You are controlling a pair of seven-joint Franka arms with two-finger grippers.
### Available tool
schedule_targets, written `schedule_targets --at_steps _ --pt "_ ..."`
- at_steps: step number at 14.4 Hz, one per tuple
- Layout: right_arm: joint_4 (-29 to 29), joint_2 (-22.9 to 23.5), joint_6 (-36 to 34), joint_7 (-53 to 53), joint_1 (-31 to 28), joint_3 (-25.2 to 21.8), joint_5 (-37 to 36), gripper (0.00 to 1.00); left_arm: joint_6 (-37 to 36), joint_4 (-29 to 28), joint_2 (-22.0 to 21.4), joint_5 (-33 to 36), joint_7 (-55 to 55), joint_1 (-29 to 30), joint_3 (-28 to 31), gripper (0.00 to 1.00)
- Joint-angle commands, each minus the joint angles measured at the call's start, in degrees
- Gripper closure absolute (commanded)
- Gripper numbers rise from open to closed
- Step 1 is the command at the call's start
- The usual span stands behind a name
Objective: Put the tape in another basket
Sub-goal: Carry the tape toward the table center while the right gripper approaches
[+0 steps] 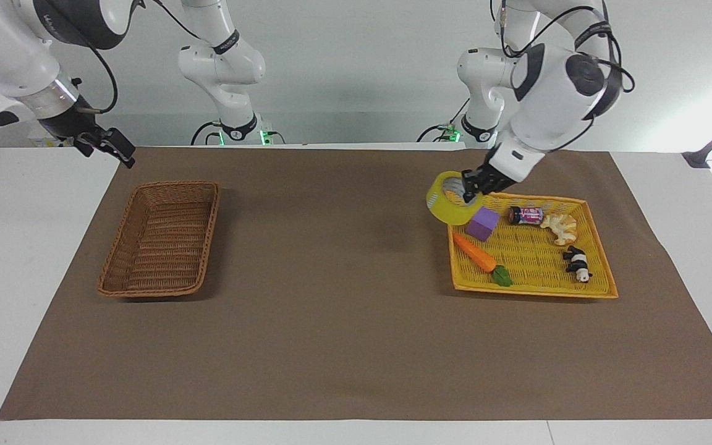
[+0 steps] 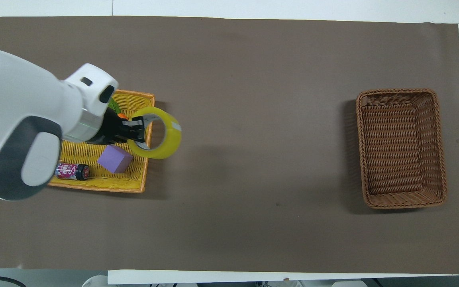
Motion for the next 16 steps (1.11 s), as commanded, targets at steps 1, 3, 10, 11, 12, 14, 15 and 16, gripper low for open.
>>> schedule_targets --at_steps 1,3,10,11,12,14,15,16 --pt "-0.8 -0.7 -2.0 -1.9 -0.6 0.4 0.1 0.00 3.7 -0.3 -1.1 -4.0 -5.8 -5.2 1.1 1.00" --pt "-0.8 -0.7 -2.0 -2.2 -0.6 0.4 0.1 0.00 8.8 -0.4 -0.9 -5.9 -7.6 -8.0 1.1 1.00" --pt "-0.9 -0.7 -2.1 -2.3 -0.6 0.4 0.2 0.00 10.2 1.7 -1.0 -7.7 -11.6 -9.9 -1.0 1.00" --pt "-1.1 -1.1 -2.3 -2.3 -0.7 0.4 0.3 0.00 10.0 2.2 -0.8 -7.7 -12.0 -9.8 -1.0 1.00" --pt "-1.4 -1.2 -2.3 -2.3 -0.6 0.4 0.3 0.00 9.9 2.2 -0.8 -7.7 -12.0 -9.8 -1.0 1.00" --pt "-1.5 -1.3 -1.8 -3.8 -0.7 0.4 1.0 0.00 9.5 2.0 -0.9 -7.7 -11.8 -9.8 -0.9 1.00" --pt "-1.6 -1.2 -1.3 -7.5 -1.3 0.0 5.2 0.00 9.6 1.9 -0.9 -7.6 -11.6 -9.8 -0.9 1.00" --pt "-2.2 -1.3 -0.8 -11.3 -3.3 -0.6 11.3 0.00 9.6 1.9 -0.9 -7.6 -11.5 -9.8 -0.9 1.00"
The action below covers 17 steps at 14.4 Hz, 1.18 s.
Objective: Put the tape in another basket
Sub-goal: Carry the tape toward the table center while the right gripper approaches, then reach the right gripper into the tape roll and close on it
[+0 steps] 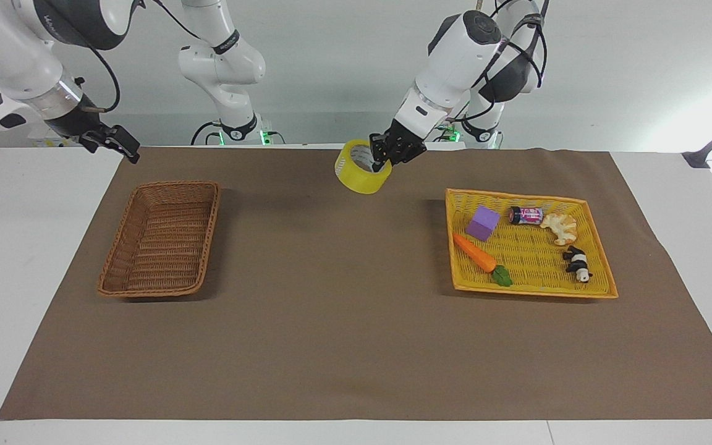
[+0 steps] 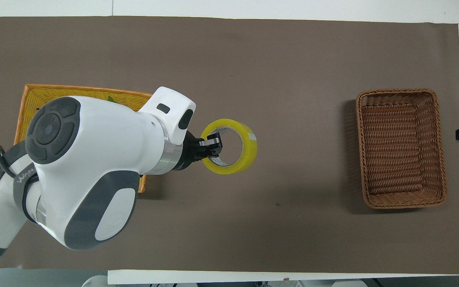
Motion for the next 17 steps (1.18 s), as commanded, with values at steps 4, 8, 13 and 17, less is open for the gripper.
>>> schedule_targets --at_steps 4,8,13,17 --pt "-7.9 -3.7 2.2 -10.2 -6.3 -0.4 24.2 0.00 0.0 0.1 -0.6 -0.8 -0.5 -0.6 0.6 1.00" --pt "-20.0 -8.8 13.2 -11.6 -3.7 0.7 40.5 0.00 -0.3 0.0 -0.8 -0.7 -0.5 -0.6 0.6 1.00" --pt "-26.7 -11.1 21.3 -13.1 6.6 0.7 56.1 0.00 -0.6 -0.1 -0.9 -0.6 -0.5 -0.7 0.6 1.00" --pt "-30.0 -11.9 34.4 -18.6 17.8 0.8 57.7 0.00 -0.4 -0.1 -0.9 -0.6 -0.6 -0.7 0.5 1.00"
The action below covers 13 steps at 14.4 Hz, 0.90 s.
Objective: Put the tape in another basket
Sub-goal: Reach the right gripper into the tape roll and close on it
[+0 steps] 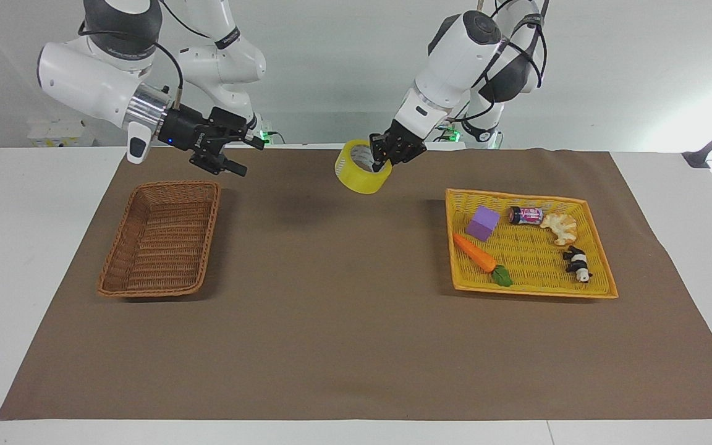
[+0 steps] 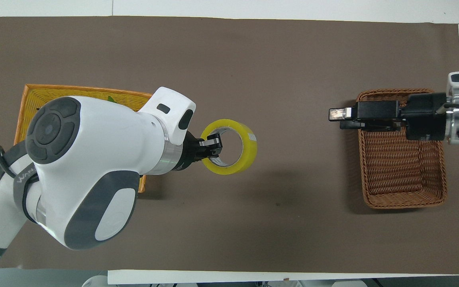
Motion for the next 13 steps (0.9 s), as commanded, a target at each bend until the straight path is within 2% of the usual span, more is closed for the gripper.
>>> schedule_targets --at_steps 1,6,13 --pt "-5.2 -2.5 8.6 -2.7 7.3 -0.2 1.7 0.00 -0.3 -0.1 -0.9 -0.6 -0.4 -0.7 0.5 1.00" --pt "-7.8 -2.4 17.2 -2.1 16.8 -0.1 7.5 0.00 -0.4 -0.1 -0.9 -0.6 -0.4 -0.8 0.5 1.00" --pt "-9.4 -2.1 20.8 -1.6 19.9 0.1 9.0 0.00 -0.4 -0.5 -1.0 -0.6 -0.4 -0.8 0.5 1.00"
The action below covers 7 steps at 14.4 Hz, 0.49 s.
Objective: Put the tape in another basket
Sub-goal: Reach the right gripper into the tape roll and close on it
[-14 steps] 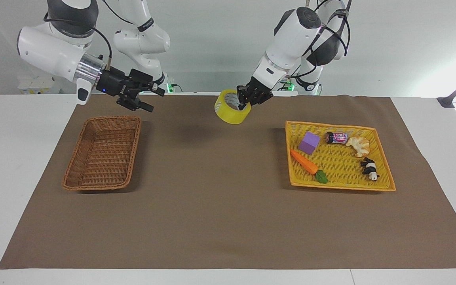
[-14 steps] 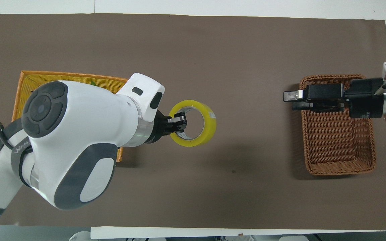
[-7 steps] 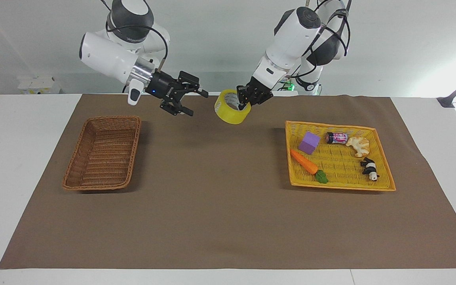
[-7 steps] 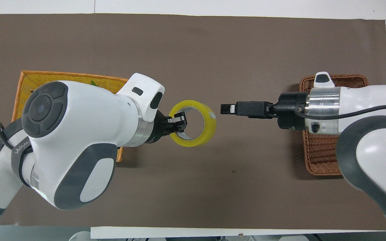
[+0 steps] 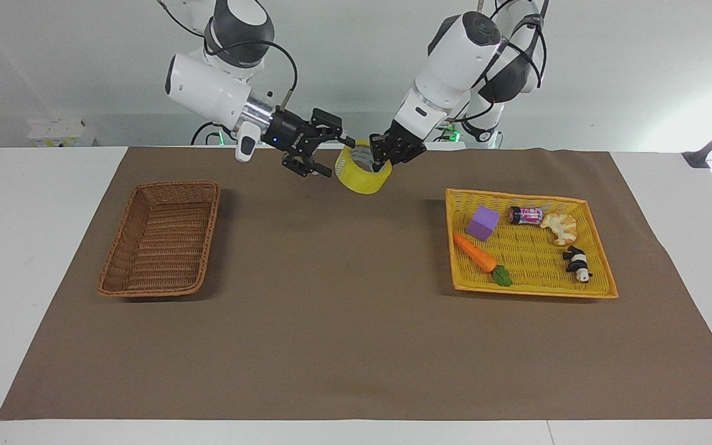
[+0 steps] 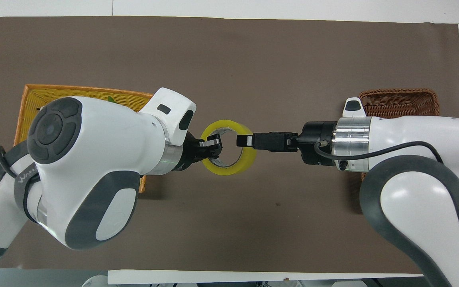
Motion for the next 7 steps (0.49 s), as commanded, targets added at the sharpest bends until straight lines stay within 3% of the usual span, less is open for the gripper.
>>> schedule_targets --at_steps 1,4,7 --pt "-2.3 -1.3 1.3 -0.8 0.3 -0.1 1.8 0.00 -0.3 -0.4 -1.0 -0.6 -0.4 -0.8 0.5 1.00" --pt "-3.1 -1.2 1.1 -0.8 0.3 -0.1 1.8 0.01 -0.4 -0.5 -1.0 -0.5 -0.4 -0.7 0.5 1.00" --pt "-3.1 -1.1 1.1 -0.8 0.3 -0.1 1.8 0.09 -0.4 -0.5 -1.2 -0.6 -0.5 -0.8 0.5 1.00"
